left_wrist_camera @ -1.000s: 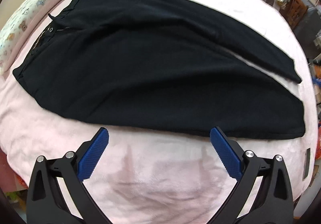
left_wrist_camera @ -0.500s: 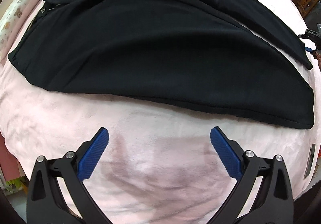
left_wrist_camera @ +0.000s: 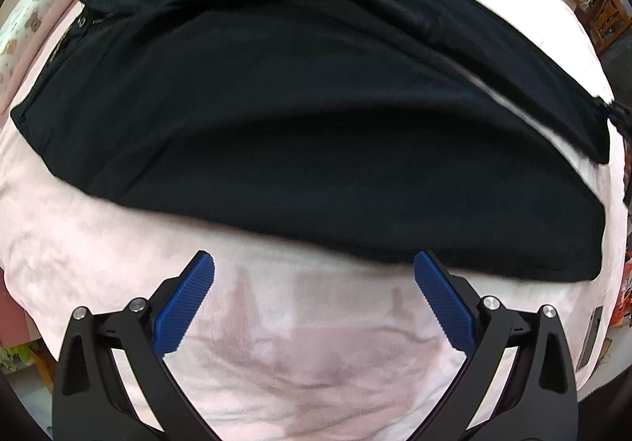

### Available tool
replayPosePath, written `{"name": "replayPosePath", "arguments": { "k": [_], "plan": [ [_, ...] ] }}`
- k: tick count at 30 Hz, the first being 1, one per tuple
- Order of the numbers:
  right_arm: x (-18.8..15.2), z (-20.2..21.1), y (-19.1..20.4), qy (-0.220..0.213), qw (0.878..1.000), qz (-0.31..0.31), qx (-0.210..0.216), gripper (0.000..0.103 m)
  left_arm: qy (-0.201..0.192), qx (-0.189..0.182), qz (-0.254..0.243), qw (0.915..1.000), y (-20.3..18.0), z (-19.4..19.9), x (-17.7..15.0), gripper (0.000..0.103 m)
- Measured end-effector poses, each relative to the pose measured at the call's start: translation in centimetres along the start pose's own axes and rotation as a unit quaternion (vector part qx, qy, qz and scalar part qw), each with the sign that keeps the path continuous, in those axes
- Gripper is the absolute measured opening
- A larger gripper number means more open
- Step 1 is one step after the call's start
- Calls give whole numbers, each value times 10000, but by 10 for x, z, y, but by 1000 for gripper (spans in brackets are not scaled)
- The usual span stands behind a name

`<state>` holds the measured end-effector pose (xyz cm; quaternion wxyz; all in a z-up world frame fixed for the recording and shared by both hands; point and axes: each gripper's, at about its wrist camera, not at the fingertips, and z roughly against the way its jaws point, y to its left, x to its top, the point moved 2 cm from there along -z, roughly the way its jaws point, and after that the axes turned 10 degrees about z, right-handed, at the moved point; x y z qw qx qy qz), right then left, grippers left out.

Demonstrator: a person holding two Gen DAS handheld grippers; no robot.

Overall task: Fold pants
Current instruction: 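Lift the held hems with the right tool and fold them toward the waistband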

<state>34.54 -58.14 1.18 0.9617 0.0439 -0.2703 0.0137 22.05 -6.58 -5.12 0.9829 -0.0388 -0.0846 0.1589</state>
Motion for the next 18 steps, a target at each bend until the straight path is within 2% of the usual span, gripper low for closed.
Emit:
{"name": "replayPosePath", "arguments": {
  "k": [3, 4, 5, 10, 14, 16, 18],
  "plan": [
    [-19, 39, 18, -315, 9981, 529, 90, 23, -140, -24, 89, 9999, -1, 10, 18, 101],
    [-11, 40, 16, -332, 9972, 669, 105, 23, -205, -18, 140, 9997, -2, 14, 25, 101],
    [-22, 52, 23, -339, 9960, 817, 137, 23, -250, -21, 168, 9995, -2, 17, 31, 101],
    [-53, 72, 46, 5, 9873, 1574, 238, 23, -521, 3, 205, 9984, -1, 33, 46, 101],
    [-86, 79, 68, 235, 9854, 1656, 304, 23, -709, 112, 293, 9970, 6, 50, 69, 101],
    [-88, 75, 68, 283, 9864, 1592, 295, 23, -813, 208, 334, 9959, 17, 51, 68, 101],
    [-91, 77, 70, 302, 9883, 1461, 305, 23, -961, 162, 304, 9948, 17, 62, 85, 101]
  ]
}}
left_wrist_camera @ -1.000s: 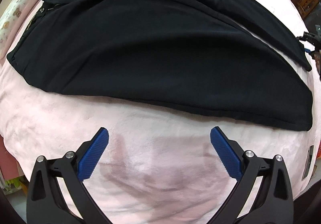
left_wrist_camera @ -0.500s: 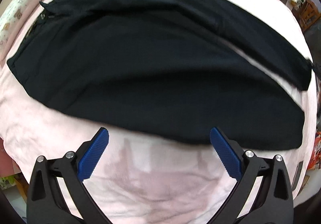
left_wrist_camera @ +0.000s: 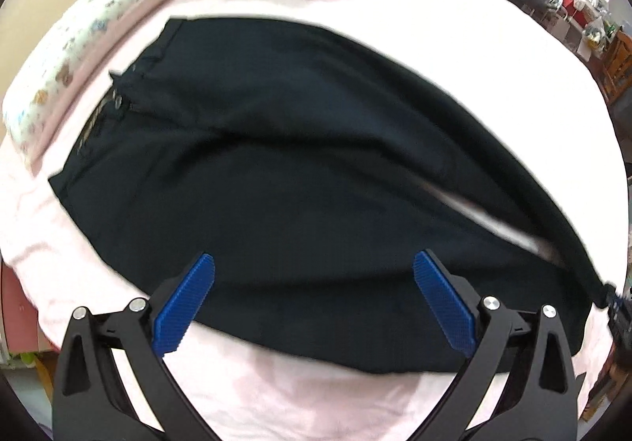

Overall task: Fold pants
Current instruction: 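Lift the held hems with the right tool and fold them toward the waistband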

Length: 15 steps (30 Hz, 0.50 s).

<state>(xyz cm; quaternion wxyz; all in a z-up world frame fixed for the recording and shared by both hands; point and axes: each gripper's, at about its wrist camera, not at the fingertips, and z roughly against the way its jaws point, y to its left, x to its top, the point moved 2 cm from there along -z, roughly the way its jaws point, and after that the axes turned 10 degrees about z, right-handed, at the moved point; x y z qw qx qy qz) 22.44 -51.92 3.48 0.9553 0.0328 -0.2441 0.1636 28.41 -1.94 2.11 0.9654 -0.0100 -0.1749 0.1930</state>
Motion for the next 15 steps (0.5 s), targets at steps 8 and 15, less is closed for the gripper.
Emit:
{"name": "replayPosePath", "arguments": {
  "k": [8, 15],
  "plan": [
    [-12, 6, 16, 160, 9996, 222, -76, 23, 89, -302, 385, 9988, 19, -2, 65, 101],
    [-29, -11, 23, 577, 9962, 604, -232, 23, 205, -396, 551, 9975, 29, -10, 66, 101]
  ]
}}
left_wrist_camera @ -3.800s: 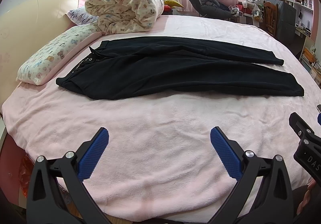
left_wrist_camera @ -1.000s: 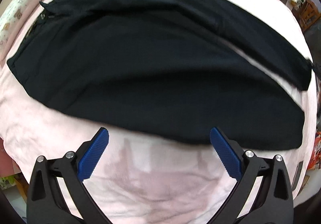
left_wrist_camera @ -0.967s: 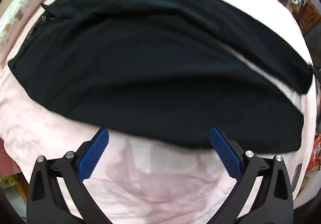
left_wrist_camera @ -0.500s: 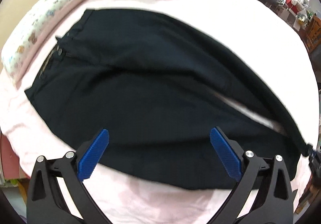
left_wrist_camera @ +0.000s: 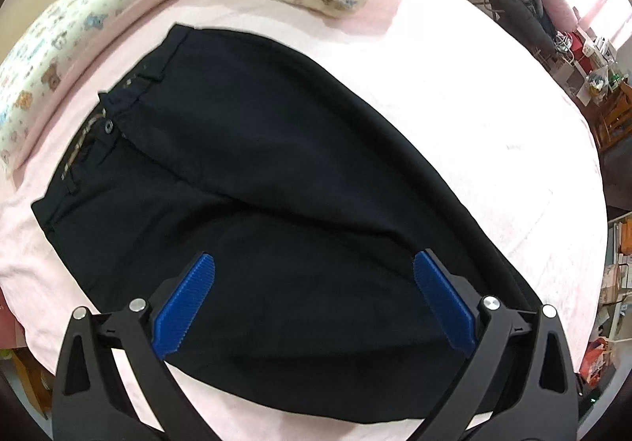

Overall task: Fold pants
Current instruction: 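Lift the held hems with the right tool and fold them toward the waistband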

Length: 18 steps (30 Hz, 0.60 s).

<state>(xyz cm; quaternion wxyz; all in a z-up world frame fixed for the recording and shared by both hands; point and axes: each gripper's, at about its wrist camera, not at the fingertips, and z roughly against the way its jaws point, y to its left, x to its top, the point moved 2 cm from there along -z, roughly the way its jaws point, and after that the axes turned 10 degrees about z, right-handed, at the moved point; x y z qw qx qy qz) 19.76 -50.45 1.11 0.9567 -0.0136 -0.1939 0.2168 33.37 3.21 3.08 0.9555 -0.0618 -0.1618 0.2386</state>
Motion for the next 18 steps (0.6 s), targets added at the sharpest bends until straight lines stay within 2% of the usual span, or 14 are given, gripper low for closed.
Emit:
{"name": "replayPosePath", "arguments": {
  "k": [3, 6, 8, 10, 13, 15, 17, 18],
  "plan": [
    [-1, -21, 14, 305, 9989, 333, -108, 23, 155, 67, 50, 9998, 4, -8, -7, 101],
    [-1, -27, 14, 424, 9982, 316, -281, 29, 208, 20, 148, 9997, 8, -9, -8, 101],
    [-5, -21, 10, 467, 9980, 227, -365, 45, 195, 28, 126, 9997, 13, -9, -3, 101],
    [-10, -13, 7, 522, 9976, 210, -392, 54, 192, 32, 157, 9997, 18, -8, 1, 101],
    [-22, 1, 2, 751, 9959, 113, -491, 54, 219, 0, 385, 9990, 34, -5, 7, 101],
    [-30, 11, -6, 1020, 9919, -115, -745, 55, 240, -12, 480, 9986, 44, -5, 9, 101],
    [-30, 22, -20, 1254, 9851, -595, -1014, 55, 268, -18, 533, 9982, 52, -3, 8, 101],
    [-26, 29, -24, 1241, 9833, -885, -997, 54, 280, -26, 556, 9981, 57, -2, 8, 101]
  ]
}}
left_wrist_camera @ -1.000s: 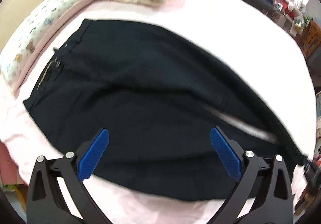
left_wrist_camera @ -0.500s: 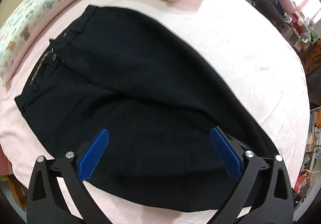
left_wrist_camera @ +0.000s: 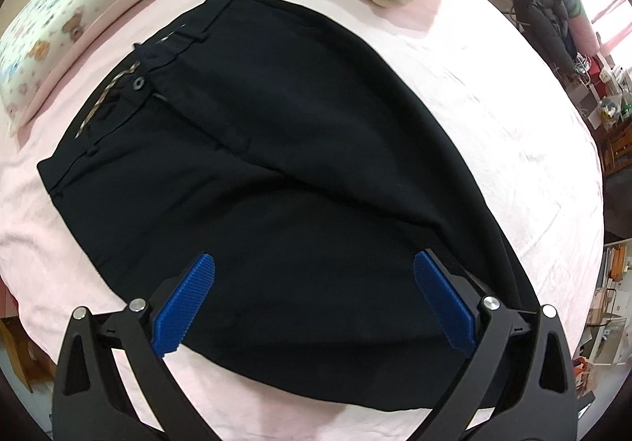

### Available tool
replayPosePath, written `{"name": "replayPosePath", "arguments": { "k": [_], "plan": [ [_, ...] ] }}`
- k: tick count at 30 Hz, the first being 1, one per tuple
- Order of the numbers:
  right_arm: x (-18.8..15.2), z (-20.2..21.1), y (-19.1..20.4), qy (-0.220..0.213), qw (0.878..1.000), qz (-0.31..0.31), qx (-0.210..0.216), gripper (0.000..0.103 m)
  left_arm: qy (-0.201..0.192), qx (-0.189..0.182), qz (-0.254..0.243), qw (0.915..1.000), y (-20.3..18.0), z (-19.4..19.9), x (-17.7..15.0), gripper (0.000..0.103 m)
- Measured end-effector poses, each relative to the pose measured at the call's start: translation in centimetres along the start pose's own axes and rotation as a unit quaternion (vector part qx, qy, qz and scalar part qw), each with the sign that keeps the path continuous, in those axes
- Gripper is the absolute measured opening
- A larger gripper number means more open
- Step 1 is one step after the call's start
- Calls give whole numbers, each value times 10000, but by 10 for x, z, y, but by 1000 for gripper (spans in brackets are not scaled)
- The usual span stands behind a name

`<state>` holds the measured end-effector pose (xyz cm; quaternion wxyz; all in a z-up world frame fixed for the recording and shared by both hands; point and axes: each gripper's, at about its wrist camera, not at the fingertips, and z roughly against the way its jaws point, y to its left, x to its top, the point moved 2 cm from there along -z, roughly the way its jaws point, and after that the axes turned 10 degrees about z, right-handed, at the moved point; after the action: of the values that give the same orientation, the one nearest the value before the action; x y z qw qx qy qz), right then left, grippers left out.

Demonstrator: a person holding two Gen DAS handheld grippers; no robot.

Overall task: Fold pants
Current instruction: 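Lift the held hems with the right tool and fold them toward the waistband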

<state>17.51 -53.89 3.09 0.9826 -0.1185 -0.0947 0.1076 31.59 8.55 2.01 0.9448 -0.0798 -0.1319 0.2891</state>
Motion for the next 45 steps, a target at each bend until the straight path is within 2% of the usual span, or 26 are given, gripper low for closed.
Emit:
{"name": "replayPosePath", "arguments": {
  "k": [2, 4, 5, 6, 8, 9, 11, 12, 13, 14, 15, 17, 21, 24, 25, 26, 28, 29, 33, 34, 37, 39, 41, 42, 44, 45],
  "plan": [
    [17, 17, -4, -143, 9950, -820, 559, 54, 42, -53, 72, 10000, 10, 1, 0, 101],
    [49, 29, 7, -283, 9687, -1758, 1732, 54, 146, -136, 202, 9996, 20, -1, -2, 101],
    [66, 31, 18, -352, 9508, -2113, 2240, 54, 216, -177, 269, 9992, 23, -1, -4, 101],
    [88, 31, 35, -478, 9199, -2565, 2927, 54, 315, -232, 362, 9986, 28, -5, -5, 101],
    [125, 19, 69, -406, 8584, -3268, 3934, 54, 490, -330, 560, 9967, 38, -8, -8, 101],
    [150, 5, 97, -134, 8144, -3651, 4508, 54, 521, -356, 620, 9961, 41, -8, -10, 101],
    [183, -18, 138, 244, 7521, -4178, 5092, 54, 522, -384, 703, 9954, 50, -6, -12, 101],
    [204, -34, 166, 493, 7081, -4527, 5396, 54, 523, -404, 737, 9951, 55, -5, -12, 101],
    [215, -40, 185, 627, 6808, -4742, 5548, 54, 537, -422, 762, 9948, 59, -4, -13, 101],
    [225, -48, 204, 785, 6574, -4964, 5615, 54, 574, -441, 799, 9942, 64, -3, -15, 101],
    [237, -56, 219, 943, 6412, -5164, 5597, 54, 628, -433, 827, 9937, 71, -4, -15, 101],
    [251, -65, 242, 1092, 6319, -5425, 5426, 54, 738, -384, 868, 9928, 83, -6, -17, 101],
    [268, -74, 254, 936, 6221, -5967, 4981, 54, 690, -356, 952, 9924, 104, -4, -15, 101],
    [271, -85, 262, 1216, 6300, -6045, 4721, 54, 696, -339, 900, 9929, 114, -5, -11, 101],
    [269, -87, 264, 1261, 6275, -6091, 4684, 48, 731, -368, 883, 9927, 117, -6, -8, 101],
    [269, -88, 263, 1170, 6272, -6157, 4624, 27, 774, -408, 861, 9924, 119, -7, -6, 101],
    [273, -88, 263, 838, 6346, -6186, 4556, 7, 719, -420, 837, 9930, 120, -6, 0, 101],
    [273, -86, 261, 639, 6401, -6155, 4554, 5, 641, -407, 836, 9936, 121, -4, 3, 101],
    [276, -67, 255, 97, 6750, -5681, 4707, 5, 236, -617, 904, 9937, 120, 6, 23, 101],
    [278, -56, 253, -98, 6915, -5402, 4794, 5, 237, -670, 899, 9934, 118, 6, 28, 101],
    [271, -29, 253, -380, 7240, -4723, 5012, 4, 387, -912, 910, 9909, 111, 3, 49, 101],
    [261, -14, 258, -422, 7401, -4310, 5144, 4, 589, -1240, 1085, 9846, 106, -3, 66, 101],
    [248, 1, 265, -461, 7622, -3828, 5200, 4, 732, -1503, 1295, 9774, 100, -8, 86, 101],
    [239, 13, 270, -514, 7802, -3465, 5181, 4, 758, -1587, 1352, 9751, 96, -11, 94, 101],
    [228, 24, 281, -521, 8034, -3016, 5107, 4, 779, -1650, 1390, 9733, 86, -16, 116, 101],
    [215, 27, 283, -488, 8089, -2899, 5093, 4, 815, -1649, 1378, 9732, 81, -19, 122, 101]
  ]
}}
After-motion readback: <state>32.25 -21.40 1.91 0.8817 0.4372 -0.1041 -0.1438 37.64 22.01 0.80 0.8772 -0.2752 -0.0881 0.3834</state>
